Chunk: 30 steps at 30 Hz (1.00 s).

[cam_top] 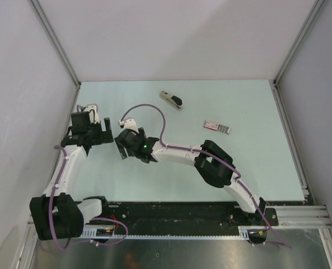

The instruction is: Unload the staples from the stapler

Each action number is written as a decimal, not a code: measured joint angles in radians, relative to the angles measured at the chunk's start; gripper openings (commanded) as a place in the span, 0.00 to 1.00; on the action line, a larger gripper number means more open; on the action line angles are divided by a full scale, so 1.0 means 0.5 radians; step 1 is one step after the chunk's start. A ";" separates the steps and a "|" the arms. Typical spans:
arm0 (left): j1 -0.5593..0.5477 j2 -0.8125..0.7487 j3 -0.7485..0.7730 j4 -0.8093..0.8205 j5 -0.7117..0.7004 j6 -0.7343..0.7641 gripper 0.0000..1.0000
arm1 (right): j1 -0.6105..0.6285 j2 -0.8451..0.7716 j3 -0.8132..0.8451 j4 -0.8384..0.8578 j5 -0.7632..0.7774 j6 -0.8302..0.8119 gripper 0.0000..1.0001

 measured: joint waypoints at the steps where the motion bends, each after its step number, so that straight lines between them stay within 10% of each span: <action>1: 0.014 0.020 0.000 -0.014 0.012 0.002 0.97 | 0.001 0.019 0.012 -0.023 0.002 0.001 0.83; 30: 0.137 0.111 -0.001 -0.075 0.121 0.212 0.58 | 0.002 0.114 0.038 -0.052 0.022 -0.011 0.30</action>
